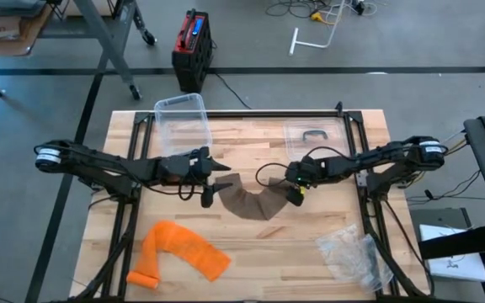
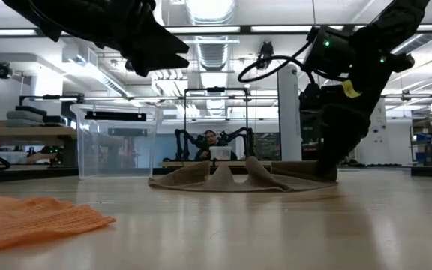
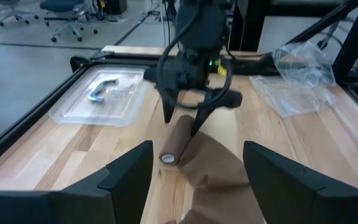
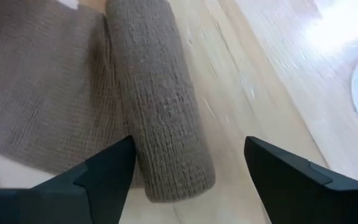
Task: Roll bandage
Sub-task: Roll the brown bandage
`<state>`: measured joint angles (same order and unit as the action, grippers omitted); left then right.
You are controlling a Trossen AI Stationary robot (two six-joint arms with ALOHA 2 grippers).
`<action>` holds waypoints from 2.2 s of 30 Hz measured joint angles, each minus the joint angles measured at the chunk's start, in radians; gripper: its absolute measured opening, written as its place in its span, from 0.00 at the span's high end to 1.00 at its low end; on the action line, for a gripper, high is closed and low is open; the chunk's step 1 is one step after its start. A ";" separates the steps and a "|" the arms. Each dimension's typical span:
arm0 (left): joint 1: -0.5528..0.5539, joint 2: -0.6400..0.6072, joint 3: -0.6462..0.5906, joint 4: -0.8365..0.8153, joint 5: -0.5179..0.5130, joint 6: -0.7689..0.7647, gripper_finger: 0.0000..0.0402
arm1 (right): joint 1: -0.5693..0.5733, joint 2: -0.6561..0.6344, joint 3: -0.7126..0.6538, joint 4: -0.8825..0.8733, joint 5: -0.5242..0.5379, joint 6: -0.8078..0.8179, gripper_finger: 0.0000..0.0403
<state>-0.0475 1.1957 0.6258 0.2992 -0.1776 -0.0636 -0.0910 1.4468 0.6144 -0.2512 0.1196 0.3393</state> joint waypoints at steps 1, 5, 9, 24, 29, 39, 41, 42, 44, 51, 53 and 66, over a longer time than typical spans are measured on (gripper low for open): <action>0.000 -0.004 0.000 0.000 0.000 0.000 0.40 | -0.004 0.006 0.000 -0.002 -0.001 -0.007 0.30; 0.000 -0.004 0.000 0.019 0.000 -0.002 0.41 | -0.031 0.021 0.000 0.002 -0.012 -0.034 0.34; 0.000 -0.004 0.000 0.050 0.000 -0.003 0.39 | -0.049 0.015 0.000 0.004 -0.013 -0.061 0.40; 0.052 -0.026 0.000 0.094 0.001 0.008 0.40 | -0.058 -0.037 0.016 0.009 0.061 -0.104 0.66; 0.062 -0.056 0.000 0.096 0.001 0.021 0.41 | -0.058 -0.037 0.016 0.020 0.064 -0.103 0.69; 0.075 -0.104 0.000 0.149 0.002 0.001 0.38 | -0.058 -0.093 0.062 0.041 0.138 -0.112 0.71; 0.094 -0.111 -0.001 0.139 0.002 -0.027 0.38 | -0.058 -0.122 0.088 0.044 0.148 -0.139 0.71; 0.106 -0.112 -0.001 0.140 0.003 -0.041 0.39 | -0.057 -0.138 0.103 0.045 0.158 -0.157 0.71; 0.134 -0.116 -0.001 0.142 0.003 -0.058 0.40 | -0.055 -0.167 0.132 0.050 0.192 -0.204 0.71; 0.305 -0.098 0.035 0.134 0.189 -0.113 0.42 | -0.041 -0.239 0.231 0.076 0.349 -0.410 0.71; 0.355 -0.073 0.068 0.119 0.248 -0.109 0.41 | -0.040 -0.241 0.261 0.085 0.373 -0.485 0.72; 0.430 -0.008 0.446 -0.249 0.299 0.158 0.33 | 0.010 -0.232 0.601 0.079 0.543 -0.889 0.72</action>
<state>0.3828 1.1881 1.0716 0.0503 0.1216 0.0944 -0.0807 1.2148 1.2153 -0.1719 0.6625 -0.5497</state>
